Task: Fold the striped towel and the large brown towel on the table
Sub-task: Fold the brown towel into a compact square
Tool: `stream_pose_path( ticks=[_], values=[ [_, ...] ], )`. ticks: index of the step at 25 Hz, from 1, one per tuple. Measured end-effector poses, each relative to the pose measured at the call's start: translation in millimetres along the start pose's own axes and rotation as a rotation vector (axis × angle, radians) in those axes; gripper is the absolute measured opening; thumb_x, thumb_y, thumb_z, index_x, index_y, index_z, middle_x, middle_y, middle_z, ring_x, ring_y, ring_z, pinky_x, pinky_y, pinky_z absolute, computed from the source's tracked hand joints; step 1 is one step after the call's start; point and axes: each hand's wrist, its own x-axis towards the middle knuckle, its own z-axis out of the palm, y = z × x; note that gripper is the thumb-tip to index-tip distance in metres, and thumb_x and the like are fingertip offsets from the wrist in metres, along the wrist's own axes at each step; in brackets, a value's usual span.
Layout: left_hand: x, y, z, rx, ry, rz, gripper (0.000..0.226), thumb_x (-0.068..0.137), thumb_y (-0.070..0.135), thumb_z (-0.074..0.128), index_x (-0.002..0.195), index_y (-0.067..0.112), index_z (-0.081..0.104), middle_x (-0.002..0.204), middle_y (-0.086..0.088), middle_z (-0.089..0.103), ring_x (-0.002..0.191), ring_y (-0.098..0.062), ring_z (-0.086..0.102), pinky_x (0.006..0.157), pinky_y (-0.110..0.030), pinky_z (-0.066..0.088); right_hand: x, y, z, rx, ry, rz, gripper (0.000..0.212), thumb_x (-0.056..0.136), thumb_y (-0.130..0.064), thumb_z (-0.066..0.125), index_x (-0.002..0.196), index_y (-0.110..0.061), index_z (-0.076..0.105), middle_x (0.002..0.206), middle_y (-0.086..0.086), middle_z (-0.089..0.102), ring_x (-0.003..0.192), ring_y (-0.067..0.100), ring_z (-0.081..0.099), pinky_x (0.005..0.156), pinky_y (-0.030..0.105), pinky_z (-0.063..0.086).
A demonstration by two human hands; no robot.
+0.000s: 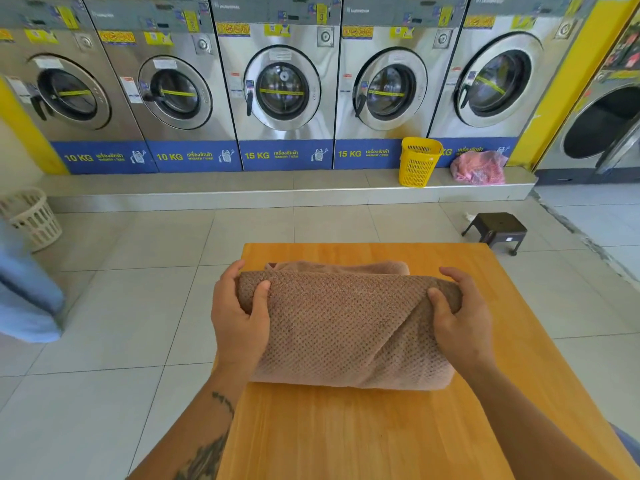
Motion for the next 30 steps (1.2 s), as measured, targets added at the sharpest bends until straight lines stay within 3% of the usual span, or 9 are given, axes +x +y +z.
stream_pose_path(
  ticks=[7, 10, 13, 18, 22, 25, 27, 30],
  values=[
    [74, -36, 60, 0.126, -0.043, -0.044, 0.04, 0.098, 0.033, 0.057, 0.137, 0.028, 0.049, 0.13, 0.005, 0.052, 0.113, -0.005, 0.045, 0.1, -0.028, 0.038, 104, 22, 58, -0.072, -0.177, 0.017, 0.028, 0.097, -0.027, 0.059, 0.125, -0.028, 0.058, 0.11, -0.007, 0.061, 0.099, 0.014, 0.054, 0.08, 0.029, 0.041],
    [103, -67, 88, 0.205, -0.099, -0.104, 0.04, 0.097, 0.035, 0.057, 0.136, 0.03, 0.049, 0.13, 0.003, 0.053, 0.112, -0.012, 0.048, 0.102, -0.034, 0.041, 133, 51, 91, -0.143, -0.23, 0.061, 0.027, 0.097, -0.026, 0.058, 0.123, -0.025, 0.059, 0.111, -0.003, 0.062, 0.1, 0.017, 0.054, 0.081, 0.029, 0.042],
    [112, -106, 116, 0.302, -0.205, -0.224, 0.048, 0.097, 0.04, 0.055, 0.143, 0.029, 0.045, 0.139, -0.002, 0.05, 0.124, -0.023, 0.048, 0.101, -0.038, 0.039, 135, 96, 127, -0.318, -0.335, 0.123, 0.03, 0.094, -0.032, 0.057, 0.123, -0.025, 0.06, 0.122, 0.006, 0.061, 0.113, 0.028, 0.054, 0.092, 0.037, 0.044],
    [116, -132, 136, 0.465, -0.254, -0.252, 0.044, 0.095, 0.051, 0.05, 0.137, 0.04, 0.045, 0.134, -0.004, 0.047, 0.118, -0.027, 0.051, 0.094, -0.045, 0.047, 132, 114, 141, -0.405, -0.248, 0.248, 0.041, 0.091, -0.04, 0.06, 0.131, -0.033, 0.054, 0.134, 0.01, 0.049, 0.128, 0.037, 0.039, 0.106, 0.049, 0.032],
    [119, -123, 128, 0.488, -0.375, -0.3, 0.046, 0.096, 0.052, 0.049, 0.14, 0.042, 0.043, 0.141, -0.006, 0.043, 0.121, -0.03, 0.05, 0.098, -0.045, 0.045, 119, 110, 127, -0.276, -0.293, 0.228, 0.035, 0.092, -0.027, 0.061, 0.126, -0.031, 0.055, 0.121, 0.007, 0.053, 0.119, 0.033, 0.049, 0.102, 0.046, 0.041],
    [118, -100, 112, 0.352, -0.512, -0.365, 0.052, 0.099, 0.05, 0.047, 0.149, 0.039, 0.034, 0.149, -0.005, 0.036, 0.132, -0.029, 0.043, 0.108, -0.046, 0.038, 94, 104, 111, -0.279, -0.278, 0.255, 0.034, 0.093, -0.024, 0.059, 0.126, -0.031, 0.053, 0.116, 0.006, 0.05, 0.109, 0.031, 0.052, 0.095, 0.043, 0.045],
    [100, -82, 94, 0.352, -0.504, -0.278, 0.049, 0.101, 0.04, 0.046, 0.149, 0.039, 0.036, 0.144, -0.001, 0.039, 0.128, -0.022, 0.044, 0.105, -0.037, 0.038, 73, 100, 94, -0.287, -0.301, 0.301, 0.036, 0.094, -0.026, 0.057, 0.129, -0.03, 0.051, 0.119, 0.008, 0.051, 0.095, 0.025, 0.053, 0.083, 0.037, 0.046],
    [40, -59, 59, 0.395, -0.26, -0.032, 0.045, 0.096, 0.014, 0.049, 0.137, 0.032, 0.055, 0.128, 0.006, 0.053, 0.116, -0.012, 0.049, 0.097, -0.027, 0.035, 37, 96, 59, -0.342, -0.405, 0.405, 0.037, 0.094, -0.03, 0.052, 0.131, -0.029, 0.047, 0.116, 0.008, 0.056, 0.085, 0.022, 0.057, 0.072, 0.036, 0.048]
  ],
)
